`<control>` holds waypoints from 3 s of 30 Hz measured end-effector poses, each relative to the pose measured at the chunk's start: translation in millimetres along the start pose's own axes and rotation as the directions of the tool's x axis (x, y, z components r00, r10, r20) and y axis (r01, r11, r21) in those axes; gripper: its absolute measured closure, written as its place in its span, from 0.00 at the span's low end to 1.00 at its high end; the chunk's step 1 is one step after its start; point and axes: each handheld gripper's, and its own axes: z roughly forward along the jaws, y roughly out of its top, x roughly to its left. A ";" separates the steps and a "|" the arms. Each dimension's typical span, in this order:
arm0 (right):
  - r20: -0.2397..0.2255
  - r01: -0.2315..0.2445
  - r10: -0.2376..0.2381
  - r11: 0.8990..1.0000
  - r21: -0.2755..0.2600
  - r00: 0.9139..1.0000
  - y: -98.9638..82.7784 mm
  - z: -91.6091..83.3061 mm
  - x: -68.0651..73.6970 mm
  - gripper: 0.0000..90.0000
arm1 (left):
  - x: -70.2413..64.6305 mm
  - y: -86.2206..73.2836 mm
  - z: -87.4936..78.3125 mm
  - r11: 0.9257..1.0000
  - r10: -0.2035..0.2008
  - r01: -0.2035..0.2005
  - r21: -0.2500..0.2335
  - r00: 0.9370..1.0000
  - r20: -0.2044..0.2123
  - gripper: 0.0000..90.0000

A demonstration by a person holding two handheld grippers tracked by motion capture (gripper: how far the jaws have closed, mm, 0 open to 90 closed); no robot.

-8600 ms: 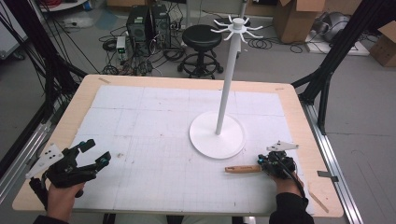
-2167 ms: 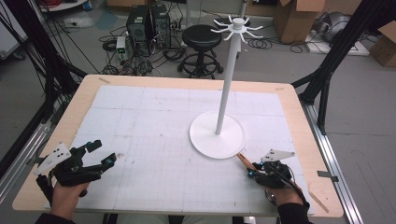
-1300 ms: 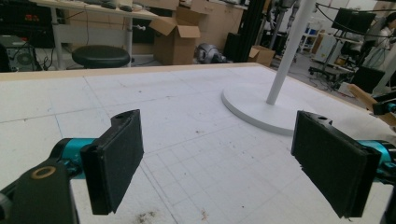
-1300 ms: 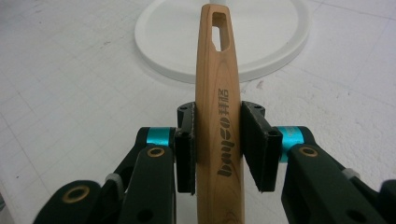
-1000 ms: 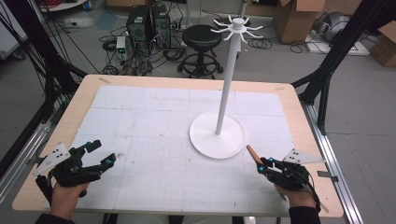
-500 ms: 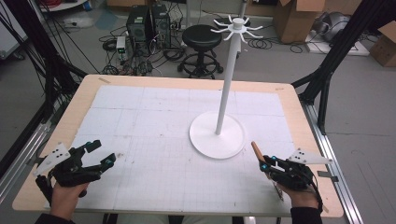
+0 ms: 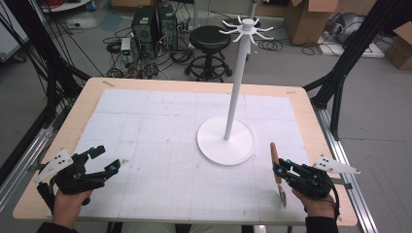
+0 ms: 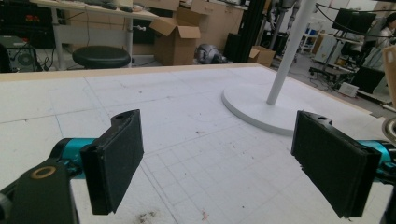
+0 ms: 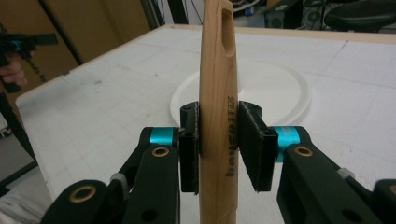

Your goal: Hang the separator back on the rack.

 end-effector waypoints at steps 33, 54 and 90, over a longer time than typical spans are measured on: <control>-0.435 0.055 -0.095 0.993 -0.104 0.896 47.0 80.9 76.9 0.78 | -43.6 59.1 29.7 0.997 0.020 0.006 -0.077 0.943 0.333 0.26; -0.644 0.121 -0.148 0.989 -0.086 0.750 60.8 132.7 132.3 0.78 | -122.5 101.8 102.9 0.999 -0.005 -0.031 0.037 0.697 0.717 0.41; -0.407 0.182 -0.221 0.974 -0.133 0.886 53.8 132.2 150.1 0.24 | -139.6 117.2 100.1 0.985 0.151 -0.172 -0.006 0.848 0.507 0.82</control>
